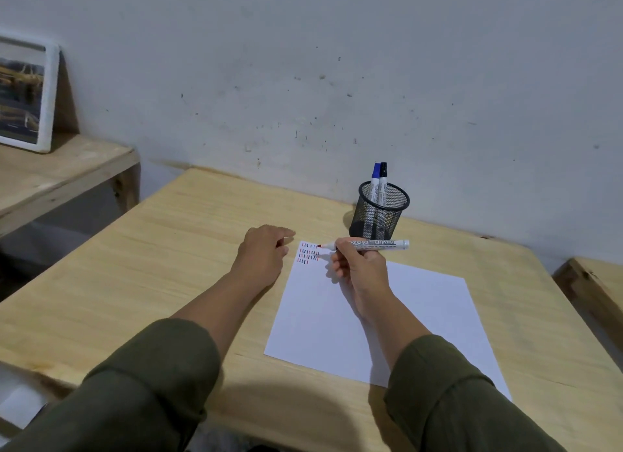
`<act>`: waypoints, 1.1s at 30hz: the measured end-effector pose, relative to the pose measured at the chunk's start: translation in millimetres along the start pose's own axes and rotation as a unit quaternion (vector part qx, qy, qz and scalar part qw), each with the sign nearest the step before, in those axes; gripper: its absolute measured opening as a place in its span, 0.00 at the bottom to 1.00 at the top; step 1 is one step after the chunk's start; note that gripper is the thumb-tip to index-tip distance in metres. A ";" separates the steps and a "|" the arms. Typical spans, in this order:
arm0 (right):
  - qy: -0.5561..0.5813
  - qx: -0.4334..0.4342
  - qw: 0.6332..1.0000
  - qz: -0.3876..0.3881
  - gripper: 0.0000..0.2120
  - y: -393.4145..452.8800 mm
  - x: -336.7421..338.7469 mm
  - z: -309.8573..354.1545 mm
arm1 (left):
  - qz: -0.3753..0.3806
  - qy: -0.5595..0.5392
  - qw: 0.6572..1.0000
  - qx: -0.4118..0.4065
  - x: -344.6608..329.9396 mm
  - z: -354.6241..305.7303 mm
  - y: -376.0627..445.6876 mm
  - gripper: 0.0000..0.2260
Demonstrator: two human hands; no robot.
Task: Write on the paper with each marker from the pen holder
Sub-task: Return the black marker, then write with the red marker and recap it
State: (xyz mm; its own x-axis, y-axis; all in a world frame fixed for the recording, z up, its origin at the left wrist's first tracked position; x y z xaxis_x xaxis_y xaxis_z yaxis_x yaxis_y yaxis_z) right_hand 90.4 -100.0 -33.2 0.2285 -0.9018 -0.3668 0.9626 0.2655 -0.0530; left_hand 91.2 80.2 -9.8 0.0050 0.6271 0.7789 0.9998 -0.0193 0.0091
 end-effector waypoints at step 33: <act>-0.102 0.039 0.991 0.077 0.07 -33.1 -37.6 91.8 | 0.036 -0.435 0.897 -0.076 18.7 -80.9 -31.6 0.04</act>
State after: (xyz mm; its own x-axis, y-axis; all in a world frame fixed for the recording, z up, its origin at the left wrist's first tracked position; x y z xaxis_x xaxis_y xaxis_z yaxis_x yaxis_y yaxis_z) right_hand 63.3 -106.2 67.6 0.3908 -0.9047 -0.1697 0.9204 0.3857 0.0636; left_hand 58.0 29.6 55.2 0.1491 0.9888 -0.0018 0.9823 -0.1479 0.1147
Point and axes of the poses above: each hand's wrist, its own y-axis towards the middle knuckle, its own x-axis out of the back of the hand, z = x × y, the point moved 10 cm from there along y, towards the middle knuckle, and after that the axes turned 15 degrees about z, right-handed, at the moved point
